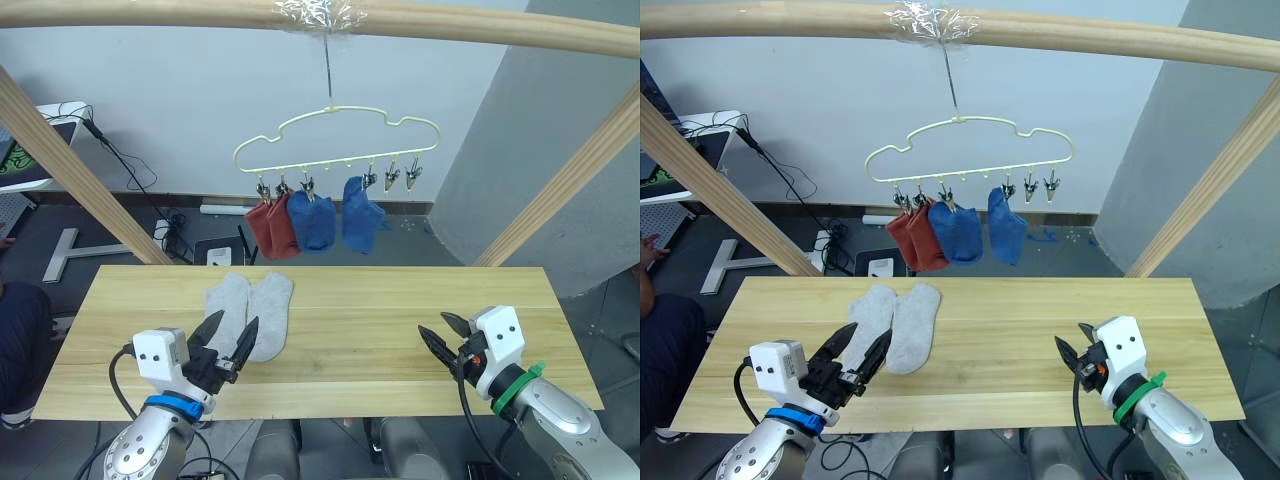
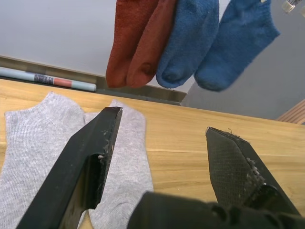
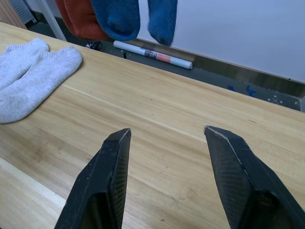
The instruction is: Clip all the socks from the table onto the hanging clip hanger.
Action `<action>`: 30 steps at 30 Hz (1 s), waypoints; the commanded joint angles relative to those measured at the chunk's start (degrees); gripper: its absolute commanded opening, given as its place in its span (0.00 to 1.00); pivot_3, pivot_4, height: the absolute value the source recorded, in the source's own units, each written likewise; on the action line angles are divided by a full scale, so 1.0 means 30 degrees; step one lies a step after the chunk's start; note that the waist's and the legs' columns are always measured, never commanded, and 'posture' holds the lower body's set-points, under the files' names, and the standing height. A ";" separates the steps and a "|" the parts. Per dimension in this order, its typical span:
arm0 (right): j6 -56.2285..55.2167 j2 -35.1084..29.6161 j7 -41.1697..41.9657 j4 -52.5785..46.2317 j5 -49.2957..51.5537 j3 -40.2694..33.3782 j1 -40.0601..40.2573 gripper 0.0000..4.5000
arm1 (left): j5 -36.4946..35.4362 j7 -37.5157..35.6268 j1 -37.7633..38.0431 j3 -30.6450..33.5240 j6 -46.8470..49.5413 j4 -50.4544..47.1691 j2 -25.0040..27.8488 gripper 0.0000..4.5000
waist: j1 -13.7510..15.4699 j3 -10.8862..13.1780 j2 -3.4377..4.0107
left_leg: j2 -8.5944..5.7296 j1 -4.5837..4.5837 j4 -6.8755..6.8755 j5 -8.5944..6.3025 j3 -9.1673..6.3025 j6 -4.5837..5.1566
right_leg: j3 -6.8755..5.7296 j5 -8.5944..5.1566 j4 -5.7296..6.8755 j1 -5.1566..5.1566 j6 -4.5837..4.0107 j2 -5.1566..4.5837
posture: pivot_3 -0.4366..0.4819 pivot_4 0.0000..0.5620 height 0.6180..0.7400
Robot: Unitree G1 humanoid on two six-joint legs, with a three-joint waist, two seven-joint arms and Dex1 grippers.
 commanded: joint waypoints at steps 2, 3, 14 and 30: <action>0.0074 0.0049 -0.0086 -0.0957 0.0470 -0.0370 -0.0660 0.57 | -0.0517 -0.0069 -0.0806 0.0465 0.0325 -0.0489 0.0378 0.72 | -0.0001 0.0000 0.0001 | 0.0000 0.0001 0.0002 0.0001 0.0002 0.0000 | 0.0002 0.0000 0.0002 0.0002 0.0001 0.0001 | 0.27 0.41 1.00; 0.0262 0.0051 -0.0116 -0.1005 0.0572 -0.0370 -0.0888 0.57 | -0.0813 -0.0170 -0.1116 0.0670 0.0585 -0.0590 0.0591 0.72 | -0.0001 0.0000 0.0001 | -0.0001 0.0001 0.0004 0.0000 0.0002 0.0000 | 0.0001 0.0000 0.0004 0.0003 0.0001 0.0001 | 0.27 0.41 1.00; 0.3503 0.0454 -0.0945 -0.1192 0.2155 -0.0531 -0.4665 0.57 | -0.5502 -0.2456 -0.4736 0.2982 0.4095 -0.1410 0.4696 0.72 | 0.0009 0.0000 0.0004 | 0.0000 0.0017 0.0014 0.0006 -0.0014 0.0006 | -0.0006 0.0007 0.0047 0.0019 0.0007 0.0022 | 0.30 0.41 1.00; 0.9721 0.2205 -0.3891 -0.0859 0.3787 -0.0131 -1.1844 0.57 | -1.3676 -0.4415 -1.0207 0.4647 0.8816 -0.0475 0.9866 0.72 | -0.0004 0.0030 0.0053 | 0.0000 0.0012 -0.0007 0.0006 -0.0040 0.0012 | -0.0020 0.0036 0.0072 0.0014 0.0130 0.0038 | 0.30 0.45 1.00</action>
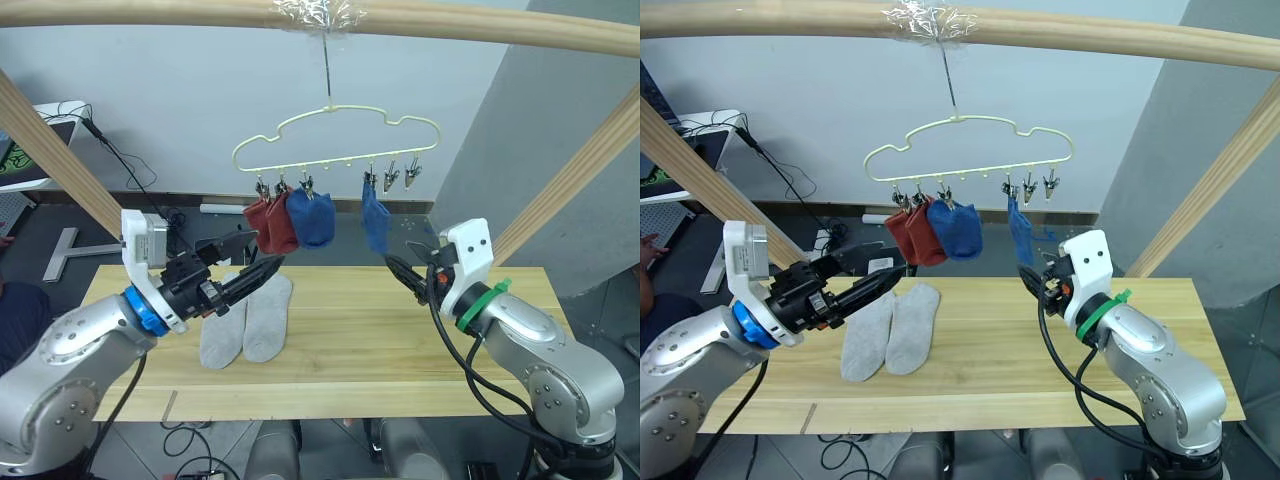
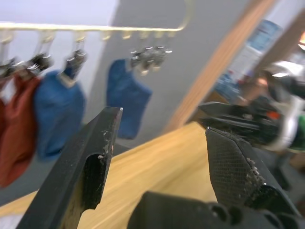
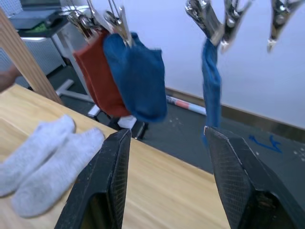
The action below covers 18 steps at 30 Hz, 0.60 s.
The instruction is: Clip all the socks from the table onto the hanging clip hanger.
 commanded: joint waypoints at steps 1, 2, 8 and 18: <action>0.0961 0.0227 -0.0538 -0.0204 0.0256 -0.0215 -0.0938 0.57 | -0.0962 -0.0400 -0.0725 0.0617 0.0457 0.0299 0.0774 0.72 | 0.0002 0.0002 0.0003 | 0.0000 0.0000 0.0003 0.0000 -0.0001 0.0000 | -0.0001 0.0000 -0.0001 0.0000 0.0000 0.0000 | 0.30 0.45 1.00; 0.1217 0.0286 -0.0645 -0.0149 0.0264 -0.0234 -0.1141 0.57 | -0.0968 -0.0522 -0.0843 0.0643 0.0414 0.0357 0.0890 0.72 | 0.0003 0.0009 0.0015 | 0.0000 0.0000 0.0003 0.0000 -0.0001 0.0000 | -0.0002 -0.0001 -0.0002 0.0000 -0.0002 0.0000 | 0.30 0.45 1.00; 0.2921 0.1603 -0.1950 0.1493 -0.0133 -0.0412 -0.3852 0.57 | -0.1030 -0.0630 -0.1674 0.0648 0.0242 0.0460 0.1128 0.72 | -0.0028 0.0035 0.0044 | 0.0000 0.0000 0.0000 0.0000 0.0003 0.0001 | 0.0003 -0.0002 0.0000 -0.0006 -0.0005 0.0001 | 0.31 0.46 1.00; 0.3158 0.2579 -0.3328 0.3798 -0.1367 -0.0429 -0.6700 0.56 | -0.1185 -0.0668 -0.1895 0.0838 0.0704 0.0516 0.1765 0.38 | 0.0003 0.0098 0.0095 | -0.0001 -0.0023 -0.0017 -0.0001 -0.0002 0.0003 | -0.0007 -0.0003 -0.0017 -0.0022 -0.0005 -0.0003 | 0.33 0.49 1.00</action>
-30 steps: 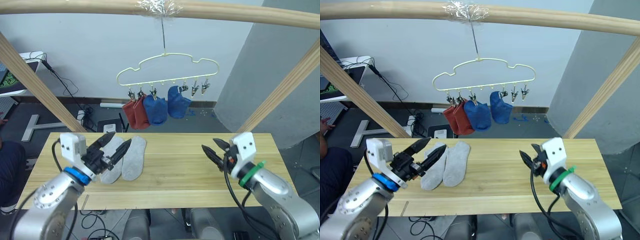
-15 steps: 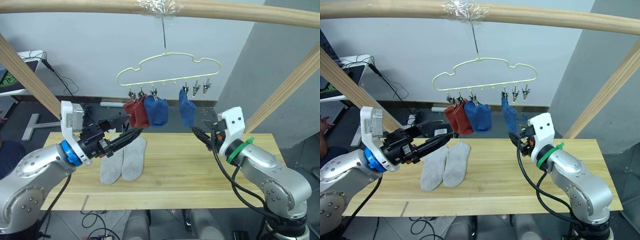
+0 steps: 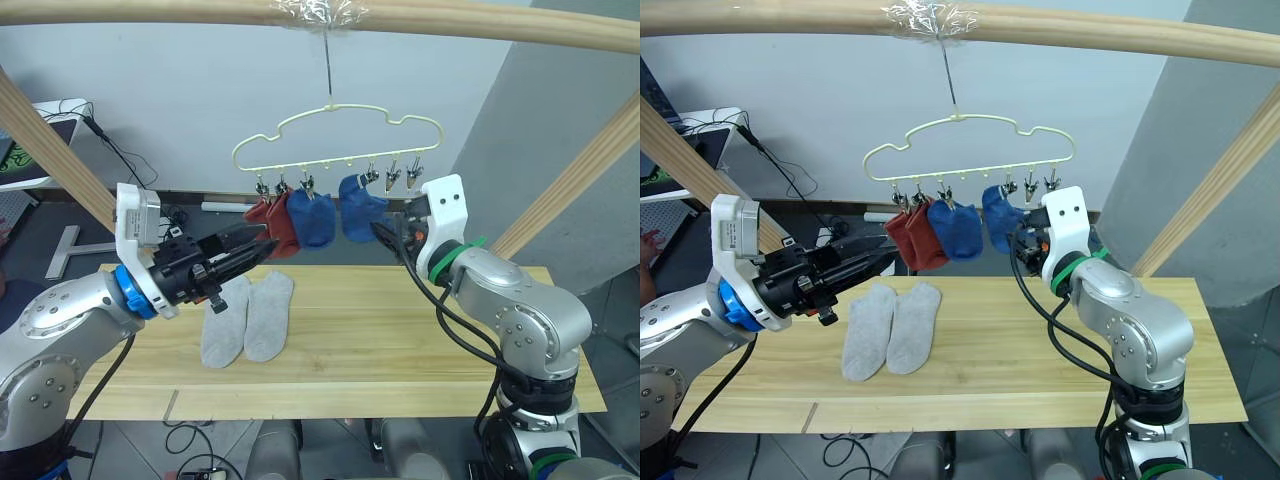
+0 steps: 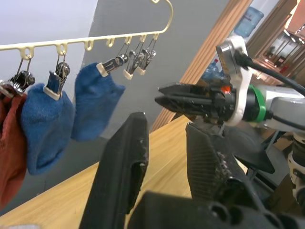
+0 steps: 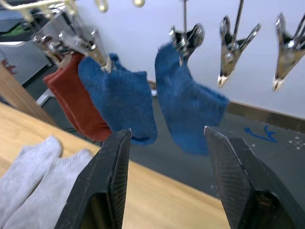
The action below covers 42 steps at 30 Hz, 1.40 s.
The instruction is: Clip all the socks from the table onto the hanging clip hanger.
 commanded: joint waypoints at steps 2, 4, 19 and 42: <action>-0.0244 0.0322 -0.0623 0.0605 -0.0667 -0.0390 -0.1522 0.56 | -0.0304 -0.0248 -0.0395 0.0735 -0.0086 -0.0172 0.0519 0.38 | -0.0001 0.0067 0.0044 | 0.0000 -0.0001 0.0004 0.0001 0.0002 -0.0001 | 0.0005 0.0001 0.0005 -0.0006 0.0000 0.0000 | 0.33 0.49 1.00; -0.0239 0.0558 -0.0682 0.0918 -0.0764 -0.0490 -0.1950 0.56 | -0.0385 -0.0195 -0.0386 0.0796 -0.0022 -0.0217 0.0543 0.38 | -0.0002 0.0095 0.0059 | 0.0000 0.0000 0.0004 0.0001 0.0001 0.0000 | 0.0003 0.0000 0.0007 -0.0009 -0.0002 0.0001 | 0.33 0.50 1.00; -0.1073 0.0905 -0.0866 0.3268 -0.2160 -0.0165 -0.3554 0.56 | -0.0921 0.0309 -0.0049 0.1118 0.0203 -0.0649 0.0652 0.38 | 0.0005 0.0413 0.0132 | 0.0000 -0.0030 -0.0017 0.0000 -0.0002 0.0002 | -0.0001 -0.0002 -0.0004 -0.0038 -0.0001 0.0001 | 0.35 0.53 1.00; -0.4077 0.0808 -0.0098 0.7261 -0.3811 0.0314 -0.5467 0.56 | -0.1229 0.1378 0.0497 0.1401 0.0289 -0.1248 0.0408 0.38 | 0.0066 0.0589 0.0130 | 0.0001 -0.0087 -0.0055 0.0000 0.0009 0.0001 | 0.0008 -0.0001 -0.0003 -0.0124 -0.0003 0.0001 | 0.39 0.52 1.00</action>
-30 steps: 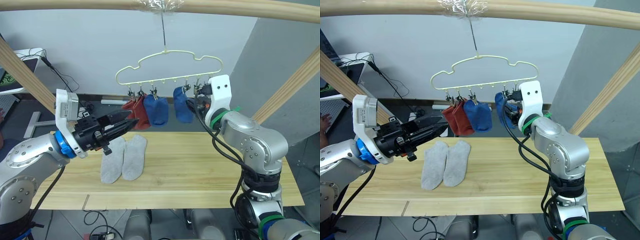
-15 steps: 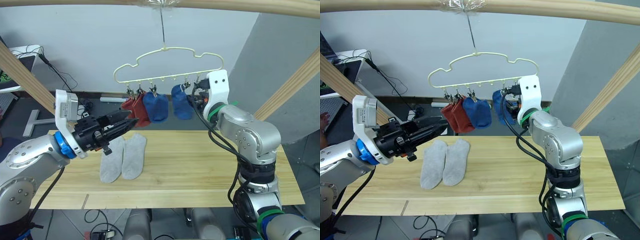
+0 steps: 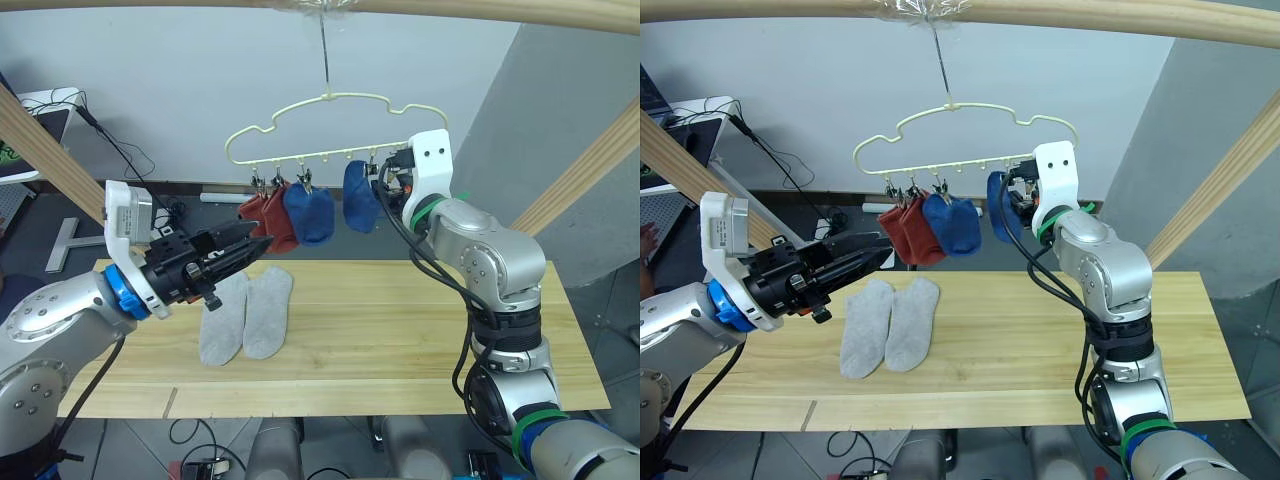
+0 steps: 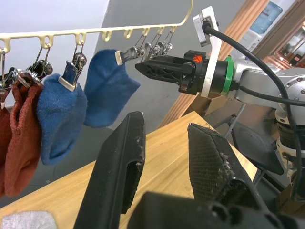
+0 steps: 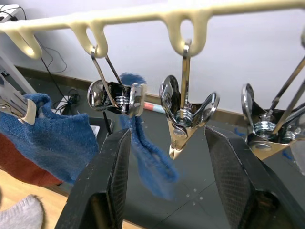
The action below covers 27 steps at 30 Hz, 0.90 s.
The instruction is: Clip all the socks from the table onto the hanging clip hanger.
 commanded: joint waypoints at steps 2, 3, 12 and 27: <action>-0.0886 -0.0046 0.0083 0.0340 -0.0468 -0.0139 -0.0927 0.56 | -0.0396 0.0243 0.0128 0.0561 -0.0246 -0.0780 0.0008 0.38 | 0.0004 0.0003 -0.0001 | 0.0000 0.0000 0.0001 0.0000 0.0003 0.0000 | 0.0002 0.0000 0.0001 -0.0002 0.0000 0.0001 | 0.39 0.52 1.00; -0.0965 -0.0022 0.0046 0.0488 -0.0539 -0.0160 -0.1032 0.56 | -0.0413 0.0301 0.0144 0.0554 -0.0269 -0.0809 -0.0005 0.38 | 0.0003 0.0004 -0.0001 | 0.0000 0.0000 0.0000 0.0000 0.0003 0.0000 | 0.0001 0.0000 0.0001 -0.0002 0.0000 0.0000 | 0.39 0.51 1.00; -0.1727 0.0207 -0.0036 0.1737 -0.1117 -0.0210 -0.1806 0.56 | -0.0464 0.0596 0.0227 0.0574 -0.0328 -0.0941 -0.0084 0.38 | 0.0012 0.0008 0.0000 | 0.0000 -0.0001 -0.0004 0.0000 0.0007 0.0000 | 0.0004 0.0007 -0.0001 -0.0006 -0.0011 0.0000 | 0.40 0.51 1.00; -0.1937 0.0012 0.0054 0.2369 -0.2043 -0.0139 -0.1631 0.56 | -0.0351 0.0841 0.0390 0.0519 -0.0413 -0.1096 -0.0171 0.38 | 0.0042 0.0008 -0.0001 | -0.0001 -0.0008 -0.0015 0.0000 0.0008 0.0000 | 0.0003 0.0049 -0.0001 -0.0018 -0.0082 0.0000 | 0.40 0.51 1.00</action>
